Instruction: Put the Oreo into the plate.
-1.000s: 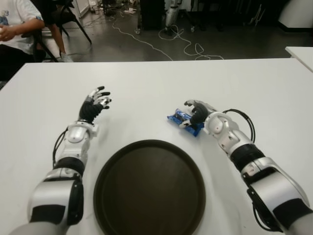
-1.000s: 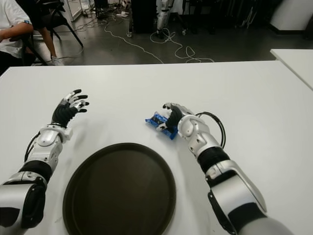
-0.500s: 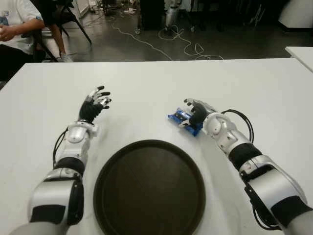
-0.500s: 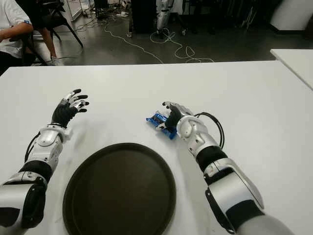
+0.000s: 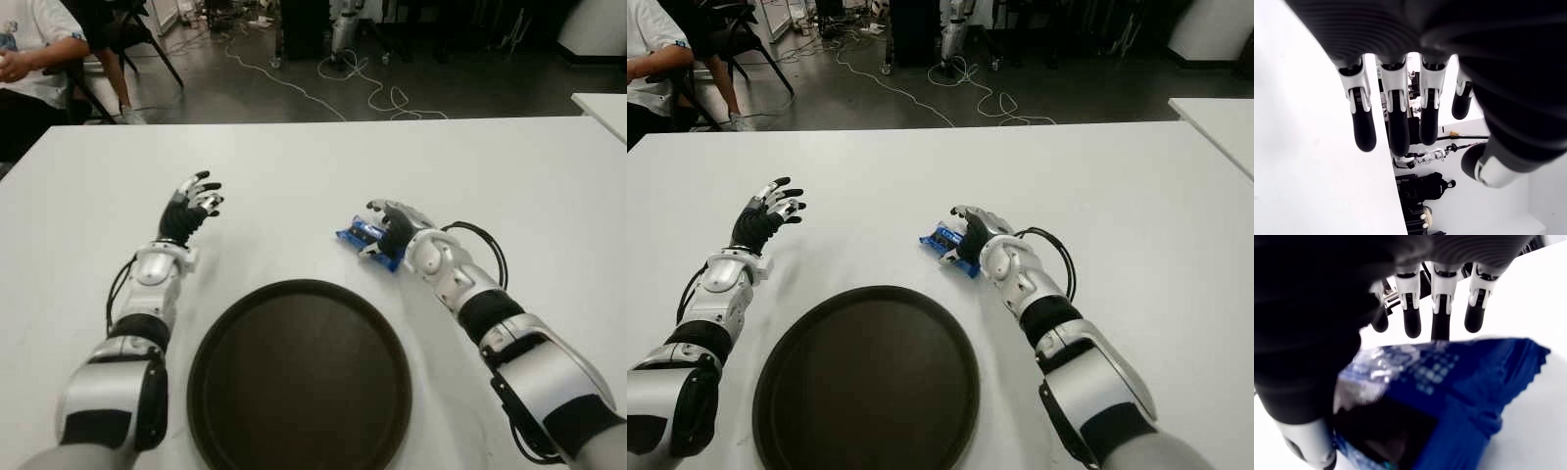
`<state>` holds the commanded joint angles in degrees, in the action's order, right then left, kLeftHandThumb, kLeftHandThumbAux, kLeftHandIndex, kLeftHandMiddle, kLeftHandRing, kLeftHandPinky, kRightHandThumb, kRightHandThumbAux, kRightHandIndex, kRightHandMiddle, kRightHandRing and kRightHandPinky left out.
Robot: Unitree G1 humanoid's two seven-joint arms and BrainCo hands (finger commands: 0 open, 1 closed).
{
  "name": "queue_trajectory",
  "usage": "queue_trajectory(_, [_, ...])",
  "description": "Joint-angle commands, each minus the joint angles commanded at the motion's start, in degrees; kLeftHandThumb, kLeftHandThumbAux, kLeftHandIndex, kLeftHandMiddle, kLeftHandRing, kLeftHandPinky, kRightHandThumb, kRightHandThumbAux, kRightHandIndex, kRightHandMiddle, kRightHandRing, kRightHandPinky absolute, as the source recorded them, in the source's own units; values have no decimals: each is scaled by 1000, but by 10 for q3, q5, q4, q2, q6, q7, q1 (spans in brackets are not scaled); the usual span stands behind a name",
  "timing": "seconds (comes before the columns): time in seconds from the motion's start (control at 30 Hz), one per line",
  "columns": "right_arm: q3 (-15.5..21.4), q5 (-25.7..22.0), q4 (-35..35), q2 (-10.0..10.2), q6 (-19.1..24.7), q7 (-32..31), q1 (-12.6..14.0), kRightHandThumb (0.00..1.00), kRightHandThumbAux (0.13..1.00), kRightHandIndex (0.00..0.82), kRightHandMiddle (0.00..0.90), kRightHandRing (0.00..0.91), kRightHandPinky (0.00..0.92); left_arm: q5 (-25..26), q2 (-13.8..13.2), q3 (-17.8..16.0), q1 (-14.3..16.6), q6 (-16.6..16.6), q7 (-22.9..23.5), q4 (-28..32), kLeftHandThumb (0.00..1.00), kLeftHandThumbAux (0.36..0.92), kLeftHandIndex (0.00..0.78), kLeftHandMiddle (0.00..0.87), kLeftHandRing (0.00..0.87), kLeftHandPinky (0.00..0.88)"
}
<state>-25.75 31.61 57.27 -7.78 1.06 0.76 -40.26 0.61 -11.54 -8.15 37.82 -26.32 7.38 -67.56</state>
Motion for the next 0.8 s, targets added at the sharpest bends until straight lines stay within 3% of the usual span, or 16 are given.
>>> queue_trajectory(0.13, [0, -2, -11, -1, 7, -5, 1, 0, 775, 189, 207, 200, 183, 0, 0, 0, 0, 3, -1, 1, 264, 632, 138, 233, 260, 300])
queue_trajectory(0.33, [-5, 3, -82, -4, 46, -23, 21, 0, 773, 176, 200, 193, 174, -2, 0, 2, 0, 3, -4, 3, 259, 641, 138, 223, 255, 294])
queue_trajectory(0.67, [-30, 50, -363, -24, 156, -79, 118, 0, 769, 193, 198, 190, 159, -3, 0, 4, 0, 4, -5, 3, 269, 659, 145, 235, 262, 305])
queue_trajectory(0.8, [-32, 65, -420, -32, 174, -98, 138, 0, 775, 197, 197, 186, 145, -2, 0, 4, 1, 6, -5, 1, 276, 665, 151, 243, 269, 310])
